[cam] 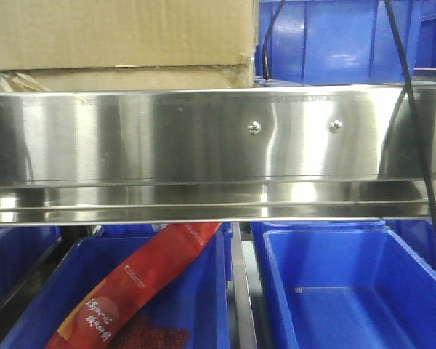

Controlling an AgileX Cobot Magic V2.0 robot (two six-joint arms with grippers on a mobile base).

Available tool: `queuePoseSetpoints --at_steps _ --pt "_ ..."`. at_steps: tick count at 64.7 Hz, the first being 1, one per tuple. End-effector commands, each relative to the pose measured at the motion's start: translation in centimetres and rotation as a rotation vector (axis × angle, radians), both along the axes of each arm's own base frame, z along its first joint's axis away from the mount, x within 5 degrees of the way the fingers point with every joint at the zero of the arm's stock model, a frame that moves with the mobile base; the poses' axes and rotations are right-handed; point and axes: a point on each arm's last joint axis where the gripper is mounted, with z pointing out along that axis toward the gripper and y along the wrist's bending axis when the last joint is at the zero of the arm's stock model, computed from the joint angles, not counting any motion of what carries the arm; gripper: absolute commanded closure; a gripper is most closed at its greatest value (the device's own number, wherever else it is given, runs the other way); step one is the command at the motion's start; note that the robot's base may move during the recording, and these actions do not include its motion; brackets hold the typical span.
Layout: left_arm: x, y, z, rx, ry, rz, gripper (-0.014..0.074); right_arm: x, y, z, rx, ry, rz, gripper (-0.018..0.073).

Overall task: Grab carton from right shelf to conveyor
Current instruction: 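Clamp the carton's side walls between both grippers' fingers, then lift the carton off the shelf with both grippers and pull it back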

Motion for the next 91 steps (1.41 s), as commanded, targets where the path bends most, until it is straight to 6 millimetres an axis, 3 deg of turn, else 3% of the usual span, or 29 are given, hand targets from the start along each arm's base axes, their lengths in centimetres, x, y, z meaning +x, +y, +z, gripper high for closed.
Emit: queuePoseSetpoints --at_steps 1,7,13,18,21,27,32,43,60,74,83,91 --pt "0.2 0.1 -0.1 -0.008 0.005 0.005 0.0025 0.0 -0.1 0.5 -0.001 -0.028 -0.007 0.0029" --pt "0.3 0.1 -0.4 -0.008 0.019 0.005 0.0031 0.0 -0.1 0.5 -0.001 -0.028 -0.007 0.0165" --pt "0.4 0.1 -0.7 -0.008 0.036 0.006 0.0092 0.0 -0.1 0.5 -0.001 -0.028 -0.007 0.0379" --pt "0.3 0.1 -0.8 -0.008 0.046 0.006 0.0236 0.0 -0.1 0.4 -0.001 -0.026 -0.007 0.0573" --pt "0.3 0.1 -0.8 -0.008 0.053 0.007 0.0370 0.0 -0.1 0.4 -0.001 -0.026 -0.007 0.0655" --pt "0.2 0.1 -0.9 -0.009 0.061 0.007 0.0652 0.0 -0.1 0.4 -0.001 -0.026 -0.007 0.0619" --pt "0.2 0.1 -0.9 -0.009 0.065 0.007 0.0574 0.0 -0.1 0.4 -0.001 -0.026 -0.007 0.0624" --pt "-0.3 0.1 -0.1 -0.009 0.061 0.009 0.0612 -0.6 -0.5 1.5 0.014 -0.050 -0.008 0.0624" --pt "-4.2 -0.8 5.0 -0.065 -0.077 -0.030 0.0613 -4.4 -2.7 7.5 0.095 -0.190 -0.009 0.0624" --pt "-7.1 -2.7 7.4 -0.101 -0.148 -0.065 0.0613 -8.2 -4.8 11.7 0.150 -0.285 -0.010 0.0624" --pt "-8.8 -4.3 8.7 -0.136 -0.185 -0.083 0.0613 -9.9 -5.8 12.9 0.159 -0.304 -0.009 0.0624" --pt "-9.7 -6.3 9.1 -0.172 -0.193 -0.119 0.0613 -11.1 -6.5 12.2 0.123 -0.259 -0.003 0.0624"
